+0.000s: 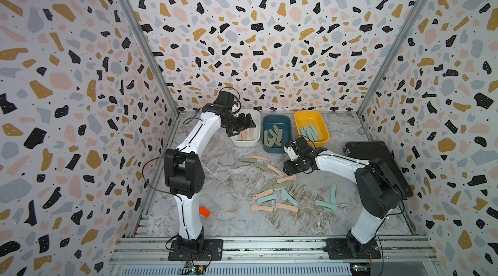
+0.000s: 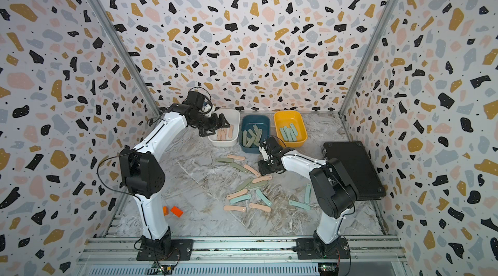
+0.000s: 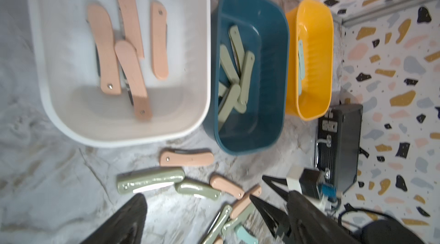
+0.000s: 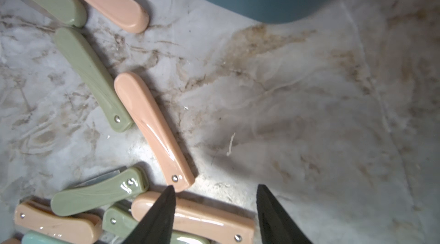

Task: Place the fruit knives into the storage box by color
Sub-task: Pick up the fruit knife from the center of the board.

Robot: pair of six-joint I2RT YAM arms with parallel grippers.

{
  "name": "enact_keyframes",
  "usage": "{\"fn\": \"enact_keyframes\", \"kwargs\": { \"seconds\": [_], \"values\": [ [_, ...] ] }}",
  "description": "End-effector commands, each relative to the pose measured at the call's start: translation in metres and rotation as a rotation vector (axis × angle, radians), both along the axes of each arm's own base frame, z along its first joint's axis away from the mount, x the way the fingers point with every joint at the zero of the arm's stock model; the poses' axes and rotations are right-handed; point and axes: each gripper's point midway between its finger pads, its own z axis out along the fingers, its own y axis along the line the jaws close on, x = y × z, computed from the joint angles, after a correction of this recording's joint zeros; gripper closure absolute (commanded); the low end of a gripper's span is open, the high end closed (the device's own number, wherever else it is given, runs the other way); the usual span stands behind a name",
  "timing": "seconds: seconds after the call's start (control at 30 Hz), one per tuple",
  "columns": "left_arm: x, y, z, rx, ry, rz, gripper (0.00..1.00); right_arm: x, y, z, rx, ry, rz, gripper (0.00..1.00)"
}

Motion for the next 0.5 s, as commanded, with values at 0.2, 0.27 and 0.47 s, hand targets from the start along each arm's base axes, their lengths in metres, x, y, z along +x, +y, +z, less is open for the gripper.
{"fn": "enact_keyframes", "kwargs": {
  "seconds": [0.2, 0.27, 0.47],
  "values": [
    [-0.053, 0.0, -0.049, -0.017, 0.134, -0.009, 0.0, -0.004, 0.025, -0.012, -0.13, -0.015, 0.12, 0.38],
    [-0.059, -0.002, -0.052, -0.042, 0.15, -0.012, 0.0, -0.002, 0.02, -0.019, -0.176, -0.005, 0.12, 0.38],
    [-0.067, -0.003, -0.054, -0.055, 0.16, -0.015, 0.0, -0.003, 0.014, -0.037, -0.224, 0.017, 0.112, 0.46]
  ]
}}
